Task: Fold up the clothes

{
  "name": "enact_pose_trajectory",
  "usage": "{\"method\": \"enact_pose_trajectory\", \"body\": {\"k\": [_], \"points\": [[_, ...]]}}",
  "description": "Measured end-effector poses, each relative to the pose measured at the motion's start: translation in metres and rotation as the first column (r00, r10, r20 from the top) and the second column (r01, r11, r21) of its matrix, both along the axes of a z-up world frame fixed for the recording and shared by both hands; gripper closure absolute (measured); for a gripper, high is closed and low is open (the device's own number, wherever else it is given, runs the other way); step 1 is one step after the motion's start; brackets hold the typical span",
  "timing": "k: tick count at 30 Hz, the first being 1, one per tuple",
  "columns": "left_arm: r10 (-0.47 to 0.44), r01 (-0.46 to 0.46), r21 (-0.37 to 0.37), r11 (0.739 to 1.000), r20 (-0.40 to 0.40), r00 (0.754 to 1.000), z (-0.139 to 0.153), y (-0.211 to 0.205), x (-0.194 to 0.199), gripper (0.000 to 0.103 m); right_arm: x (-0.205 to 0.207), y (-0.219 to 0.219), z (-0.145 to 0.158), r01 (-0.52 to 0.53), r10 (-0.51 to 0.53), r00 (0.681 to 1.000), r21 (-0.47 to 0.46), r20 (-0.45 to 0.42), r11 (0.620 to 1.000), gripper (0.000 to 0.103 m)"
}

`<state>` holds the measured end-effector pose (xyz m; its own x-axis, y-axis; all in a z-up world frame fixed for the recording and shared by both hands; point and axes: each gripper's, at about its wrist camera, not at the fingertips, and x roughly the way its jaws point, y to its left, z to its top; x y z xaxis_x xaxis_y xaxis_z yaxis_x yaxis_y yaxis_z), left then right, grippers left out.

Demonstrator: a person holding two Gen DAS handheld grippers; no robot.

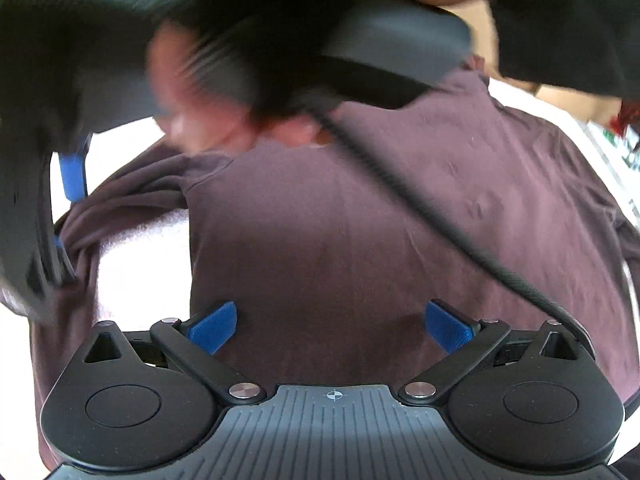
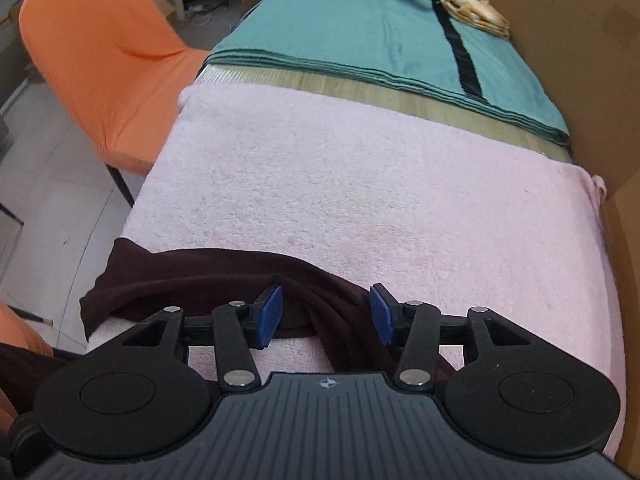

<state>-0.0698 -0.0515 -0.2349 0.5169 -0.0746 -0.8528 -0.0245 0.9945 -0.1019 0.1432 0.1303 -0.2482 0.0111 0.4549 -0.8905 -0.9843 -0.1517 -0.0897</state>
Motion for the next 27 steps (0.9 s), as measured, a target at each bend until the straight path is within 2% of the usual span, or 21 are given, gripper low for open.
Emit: {"method": "enact_pose_trajectory", "body": {"k": [1, 2, 3, 5, 6, 8, 9, 10, 12, 14, 15, 16, 17, 20, 22, 24, 26, 27], "points": [[-0.005, 0.005, 0.013, 1.000, -0.002, 1.000, 0.000, -0.002, 0.001, 0.000, 0.000, 0.001, -0.003, 0.005, -0.005, 1.000, -0.012, -0.006, 1.000, 0.055], [-0.009, 0.009, 0.026, 1.000, -0.004, 1.000, -0.001, -0.004, 0.001, 0.000, 0.003, 0.001, -0.003, 0.027, -0.028, 0.999, -0.018, -0.028, 0.999, 0.065], [-0.009, 0.009, 0.029, 1.000, -0.005, 1.000, -0.001, -0.004, 0.001, 0.000, 0.010, -0.001, -0.001, 0.080, -0.080, 0.995, -0.013, -0.065, 0.997, 0.082], [-0.004, 0.004, 0.024, 1.000, -0.004, 1.000, 0.000, -0.002, 0.002, 0.000, 0.033, -0.012, 0.008, 0.214, -0.207, 0.963, 0.023, -0.175, 0.977, 0.088], [0.000, 0.000, 0.020, 1.000, -0.003, 1.000, 0.000, -0.001, 0.003, 0.000, 0.046, -0.022, 0.012, 0.291, -0.272, 0.929, 0.043, -0.250, 0.956, 0.091], [0.008, -0.008, 0.011, 1.000, -0.003, 1.000, 0.000, 0.001, 0.004, 0.000, 0.070, -0.047, 0.020, 0.446, -0.385, 0.835, 0.073, -0.393, 0.892, 0.094], [0.011, -0.011, 0.008, 1.000, -0.003, 1.000, 0.001, 0.002, 0.004, 0.000, 0.080, -0.063, 0.024, 0.522, -0.435, 0.781, 0.086, -0.448, 0.849, 0.103], [0.013, -0.013, 0.009, 1.000, -0.003, 1.000, 0.001, 0.002, 0.005, 0.000, 0.091, -0.081, 0.028, 0.603, -0.486, 0.719, 0.097, -0.496, 0.792, 0.103], [0.013, -0.013, 0.013, 1.000, -0.005, 1.000, 0.001, 0.002, 0.006, 0.000, 0.111, -0.125, 0.033, 0.757, -0.565, 0.566, 0.108, -0.600, 0.644, 0.103], [0.011, -0.011, 0.023, 1.000, -0.009, 1.000, 0.001, -0.001, 0.008, 0.000, 0.126, -0.174, 0.035, 0.874, -0.611, 0.409, 0.099, -0.678, 0.475, 0.103], [0.011, -0.011, 0.030, 0.999, -0.012, 1.000, 0.000, -0.004, 0.010, 0.000, 0.127, -0.192, 0.035, 0.899, -0.627, 0.369, 0.091, -0.686, 0.429, 0.103], [0.012, -0.011, 0.038, 0.999, -0.015, 1.000, 0.000, -0.008, 0.013, 0.000, 0.128, -0.207, 0.034, 0.909, -0.638, 0.351, 0.085, -0.686, 0.408, 0.103], [0.011, -0.010, 0.047, 0.999, -0.018, 1.000, -0.002, -0.008, 0.013, 0.000, 0.125, -0.217, 0.035, 0.909, -0.639, 0.348, 0.079, -0.685, 0.410, 0.102], [0.009, -0.007, 0.076, 0.997, -0.020, 1.000, -0.003, -0.011, 0.015, 0.000, 0.115, -0.214, 0.041, 0.855, -0.615, 0.423, 0.068, -0.665, 0.515, 0.097], [0.013, -0.012, 0.080, 0.997, -0.018, 1.000, -0.003, -0.013, 0.015, 0.000, 0.110, -0.194, 0.044, 0.792, -0.564, 0.453, 0.022, -0.691, 0.610, 0.081], [0.015, -0.014, 0.079, 0.997, -0.015, 1.000, -0.003, -0.015, 0.012, 0.000, 0.107, -0.169, 0.046, 0.714, -0.507, 0.470, -0.026, -0.723, 0.700, 0.045], [0.011, -0.010, 0.075, 0.997, -0.010, 1.000, -0.004, -0.015, 0.010, 0.000, 0.102, -0.137, 0.047, 0.630, -0.471, 0.518, -0.055, -0.714, 0.775, 0.037], [0.008, -0.007, 0.074, 0.997, -0.008, 1.000, -0.004, -0.014, 0.009, 0.000, 0.099, -0.120, 0.047, 0.584, -0.455, 0.559, -0.061, -0.694, 0.810, 0.037]]}}
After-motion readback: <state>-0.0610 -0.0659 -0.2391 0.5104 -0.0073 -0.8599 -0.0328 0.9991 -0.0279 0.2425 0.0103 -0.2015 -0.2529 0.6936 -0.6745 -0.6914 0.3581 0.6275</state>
